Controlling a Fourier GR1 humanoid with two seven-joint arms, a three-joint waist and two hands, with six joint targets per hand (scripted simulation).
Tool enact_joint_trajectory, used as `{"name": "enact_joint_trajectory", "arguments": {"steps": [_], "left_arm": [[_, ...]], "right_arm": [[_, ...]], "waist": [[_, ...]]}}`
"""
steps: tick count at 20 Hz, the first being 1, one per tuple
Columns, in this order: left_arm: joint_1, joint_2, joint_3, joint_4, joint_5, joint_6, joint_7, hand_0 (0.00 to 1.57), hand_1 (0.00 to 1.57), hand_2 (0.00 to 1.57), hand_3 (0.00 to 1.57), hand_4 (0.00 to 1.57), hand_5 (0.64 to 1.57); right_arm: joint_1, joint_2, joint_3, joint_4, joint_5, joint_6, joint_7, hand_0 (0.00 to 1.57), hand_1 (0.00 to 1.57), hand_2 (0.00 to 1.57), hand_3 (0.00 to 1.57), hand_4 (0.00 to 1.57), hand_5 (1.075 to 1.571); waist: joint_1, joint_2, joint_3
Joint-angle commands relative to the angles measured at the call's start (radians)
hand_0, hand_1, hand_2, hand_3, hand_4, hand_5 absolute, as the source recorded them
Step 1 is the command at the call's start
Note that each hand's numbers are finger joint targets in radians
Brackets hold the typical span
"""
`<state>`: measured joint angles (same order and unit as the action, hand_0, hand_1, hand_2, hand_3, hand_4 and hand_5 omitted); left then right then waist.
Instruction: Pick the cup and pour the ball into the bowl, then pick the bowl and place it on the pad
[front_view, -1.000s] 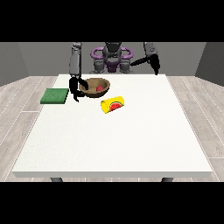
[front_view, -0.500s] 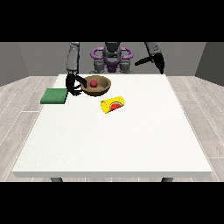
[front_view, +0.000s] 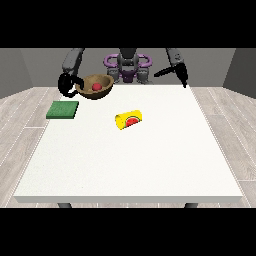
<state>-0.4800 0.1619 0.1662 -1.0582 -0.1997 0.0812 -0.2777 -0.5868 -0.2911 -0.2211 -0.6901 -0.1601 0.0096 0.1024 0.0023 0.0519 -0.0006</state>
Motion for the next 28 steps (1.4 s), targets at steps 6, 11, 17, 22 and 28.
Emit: {"name": "enact_joint_trajectory", "arguments": {"steps": [6,11,17,22,28], "left_arm": [[-0.018,-0.026,-0.035,-0.058,-0.012,0.029,-0.062,0.00,0.00,0.00,0.00,0.00,1.565],[-0.068,-0.068,-0.071,-0.111,-0.056,0.106,-0.072,0.00,0.00,0.00,0.00,0.00,1.565],[-0.077,-0.092,-0.130,-0.264,-0.102,0.141,-0.031,0.00,0.00,0.00,0.00,0.00,1.564],[-0.064,-0.053,-0.104,-0.332,-0.078,0.117,-0.026,0.00,0.00,0.00,0.00,0.00,1.564],[-0.051,-0.075,-0.139,-0.432,-0.119,0.155,-0.002,0.00,0.00,0.00,0.00,0.00,1.564]], "right_arm": [[0.008,-0.165,-0.147,0.078,-0.119,0.158,-0.088,1.57,1.57,1.57,1.57,1.06,1.562],[-0.033,-0.291,-0.212,0.144,-0.162,0.268,-0.133,1.57,1.57,1.57,1.57,1.06,1.562],[-0.035,-0.360,-0.264,0.247,-0.165,0.303,-0.283,1.57,1.57,1.57,1.34,1.01,1.567],[-0.053,-0.491,-0.263,0.266,-0.138,0.373,-0.330,1.57,1.57,1.57,0.00,1.05,1.567],[-0.124,-0.518,-0.256,0.313,-0.119,0.364,-0.346,1.57,1.57,1.57,0.34,1.03,1.571]], "waist": [[0.042,0.141,0.0011],[0.046,0.253,0.0018],[0.095,0.383,0.0033],[0.067,0.448,0.0028],[0.055,0.497,0.0024]]}}
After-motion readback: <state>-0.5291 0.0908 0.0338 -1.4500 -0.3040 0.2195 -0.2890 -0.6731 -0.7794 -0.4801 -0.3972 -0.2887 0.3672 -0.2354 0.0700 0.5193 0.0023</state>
